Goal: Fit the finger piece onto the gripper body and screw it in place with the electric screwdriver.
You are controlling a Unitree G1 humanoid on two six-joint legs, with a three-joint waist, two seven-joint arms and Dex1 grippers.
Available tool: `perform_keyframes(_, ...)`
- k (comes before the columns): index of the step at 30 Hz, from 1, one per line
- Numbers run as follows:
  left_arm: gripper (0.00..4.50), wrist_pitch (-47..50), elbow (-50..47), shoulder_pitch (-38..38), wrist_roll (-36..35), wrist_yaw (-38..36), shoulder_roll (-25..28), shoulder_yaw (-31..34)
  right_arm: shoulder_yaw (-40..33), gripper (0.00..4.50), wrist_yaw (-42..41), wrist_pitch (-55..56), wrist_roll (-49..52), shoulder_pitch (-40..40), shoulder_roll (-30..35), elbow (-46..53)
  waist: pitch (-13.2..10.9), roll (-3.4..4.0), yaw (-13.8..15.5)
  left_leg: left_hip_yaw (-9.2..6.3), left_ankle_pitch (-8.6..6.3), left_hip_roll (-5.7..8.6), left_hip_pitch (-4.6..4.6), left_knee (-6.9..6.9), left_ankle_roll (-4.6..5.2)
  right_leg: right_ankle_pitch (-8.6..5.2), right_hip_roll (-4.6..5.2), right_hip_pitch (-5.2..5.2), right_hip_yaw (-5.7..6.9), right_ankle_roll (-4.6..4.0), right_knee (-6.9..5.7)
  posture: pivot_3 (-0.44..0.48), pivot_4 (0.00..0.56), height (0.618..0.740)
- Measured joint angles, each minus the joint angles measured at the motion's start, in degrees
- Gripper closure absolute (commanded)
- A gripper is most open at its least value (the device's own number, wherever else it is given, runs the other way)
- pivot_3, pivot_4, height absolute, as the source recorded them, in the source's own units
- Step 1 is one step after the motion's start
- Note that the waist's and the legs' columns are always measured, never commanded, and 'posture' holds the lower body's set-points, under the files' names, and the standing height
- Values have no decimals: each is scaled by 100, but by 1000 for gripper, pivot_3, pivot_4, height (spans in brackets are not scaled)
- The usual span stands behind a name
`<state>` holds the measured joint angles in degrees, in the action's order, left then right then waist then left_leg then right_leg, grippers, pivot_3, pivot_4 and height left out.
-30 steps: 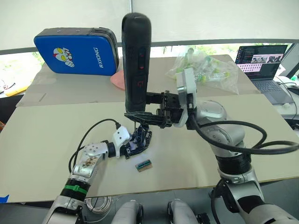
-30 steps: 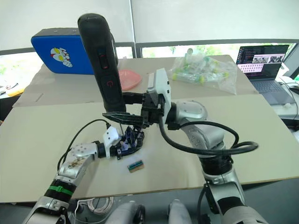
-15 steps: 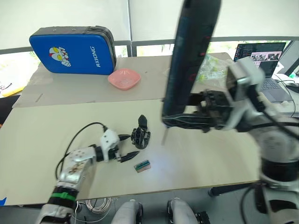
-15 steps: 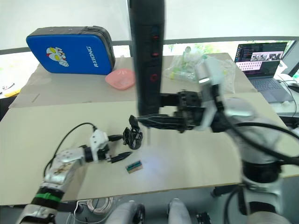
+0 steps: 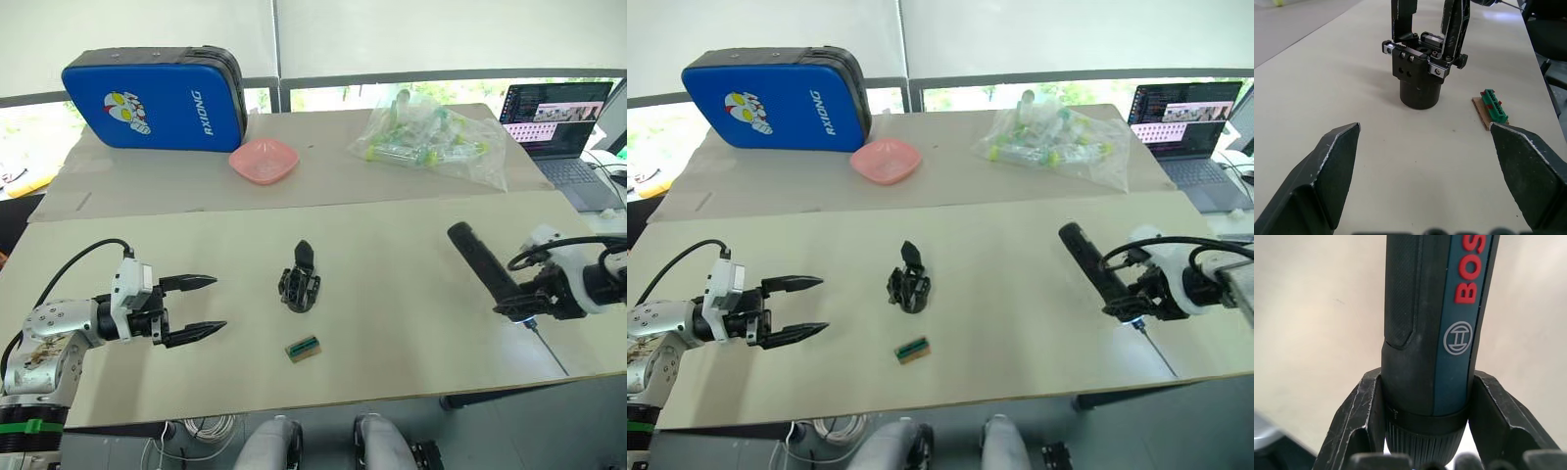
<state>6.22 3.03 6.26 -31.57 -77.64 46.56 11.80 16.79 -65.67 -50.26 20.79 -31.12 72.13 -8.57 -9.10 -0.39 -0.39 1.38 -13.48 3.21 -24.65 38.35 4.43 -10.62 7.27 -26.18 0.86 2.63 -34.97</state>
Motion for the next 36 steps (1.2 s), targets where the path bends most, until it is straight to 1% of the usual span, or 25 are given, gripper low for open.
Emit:
perform_keyframes(4, 27, 0, -8, -80, 13, 75, -35, 6, 198, 2542, -62, 6, -370, -144, -300, -210, -1, 1, -2, 4, 0, -2, 1, 9, 1, 5, 0, 2, -4, 5, -2, 0, 150, 740)
perform_keyframes(8, 27, -41, -25, -200, 75, 200, -93, 24, 218, 2542, -187, 103, -643, -208, -459, -377, -1, 0, 14, 3, -7, -2, 0, 35, 8, 9, 1, 9, -2, 11, -3, 0, 150, 740)
perform_keyframes(9, 0, -58, -27, -207, 102, 232, -94, 28, 217, 1523, -192, 163, -708, -242, -517, -447, -2, -2, 16, 3, -8, -2, 0, 42, 9, 12, 1, 12, -3, 14, -3, 0, 150, 740)
perform_keyframes(12, 0, -75, -50, -270, 230, 314, -86, 47, 184, 503, -203, 358, -832, -338, -656, -615, -2, -3, 9, 13, -9, -1, 1, 50, 10, 26, 7, 13, -4, 21, -1, 0, 150, 740)
perform_keyframes(14, 0, -118, -53, -299, 259, 335, -86, 49, 95, 8, -247, 426, -849, -340, -656, -674, -2, -3, 18, 13, -9, -1, 1, 52, 10, 27, 7, 12, -2, 22, -2, 0, 150, 740)
perform_keyframes(18, 0, -166, 13, -290, 427, 537, -78, 88, -300, 8, -353, 700, -832, -334, -512, -669, -3, -2, 50, 15, -8, -1, 0, 50, 9, 28, 5, 8, -2, 22, -4, 0, 150, 740)
perform_keyframes(19, 0, -114, 16, -296, 431, 561, -65, 119, -504, 8, -405, 830, -807, -309, -445, -652, -3, -2, 58, 14, -9, -1, 0, 50, 10, 28, 4, 8, -1, 22, -4, 0, 150, 740)
perform_keyframes(21, 0, -219, 19, -428, 509, 646, 23, 218, -1203, 8, -506, 1288, -602, -95, -321, -566, -3, -2, 72, 15, -11, -2, 0, 48, 11, 27, 4, 8, -1, 22, -1, 0, 150, 740)
perform_keyframes(22, 0, -267, 33, -494, 573, 683, 61, 269, -1430, 8, -544, 1442, -537, -33, -300, -541, -2, -2, 78, 14, -12, -2, 1, 47, 12, 27, 3, 9, -1, 22, -1, 0, 150, 740)
perform_keyframes(24, 0, -400, 51, -622, 726, 776, 135, 362, -2216, 8, -826, 2088, -244, 440, -296, -413, -2, -4, 95, 15, -12, -3, 2, 45, 11, 27, 2, 12, -1, 22, 2, 0, 150, 740)
perform_keyframes(25, 0, -483, 70, -766, 792, 838, 150, 462, -2608, 8, -1117, 2558, -38, 798, -365, -263, -1, -4, 101, 15, -13, -6, 6, 43, 13, 27, 1, 18, -1, 22, 4, 0, 150, 740)
perform_keyframes(27, 0, -575, 132, -986, 900, 924, 152, 599, -3088, 8, -1484, 3167, 270, 1254, -654, -47, -1, -5, 96, 17, -13, -6, 9, 47, 14, 28, 1, 22, -4, 23, 1, 0, 150, 740)
perform_keyframes(29, 0, -703, 169, -1135, 926, 968, 151, 702, -3424, 8, -1719, 3518, 559, 1578, -971, 182, -2, -5, 96, 23, -14, -6, 12, 52, 11, 35, 4, 22, -9, 26, -3, 0, 150, 740)
perform_keyframes(30, 0, -768, 191, -1210, 937, 986, 152, 770, -3629, 8, -1893, 3663, 799, 1743, -1171, 417, -2, -6, 101, 22, -30, -7, 17, 52, -18, 38, 4, 27, -9, 26, -3, 0, 150, 740)
perform_keyframes(31, 0, -863, 242, -1281, 968, 1016, 151, 823, -3808, 8, -2036, 3844, 1034, 1901, -1384, 705, -2, -5, 104, 22, -32, -8, 34, 51, -22, 38, 4, 46, -9, 26, -3, 0, 150, 740)
perform_keyframes(34, 0, -1095, 326, -1430, 1093, 1092, 150, 893, -3917, 8, -2203, 4631, 1052, 2298, -1585, 1044, -6, -11, 108, 20, -39, -10, 80, 51, -28, 34, 6, 100, -2, 28, 8, 0, 150, 740)
perform_keyframes(36, 0, -1164, 384, -1492, 1124, 1136, 147, 922, -3922, 8, -2202, 5056, 946, 2389, -1734, 1042, -9, -19, 111, 20, -42, -10, 95, 52, -27, 29, 9, 103, 0, 33, 16, 0, 150, 740)
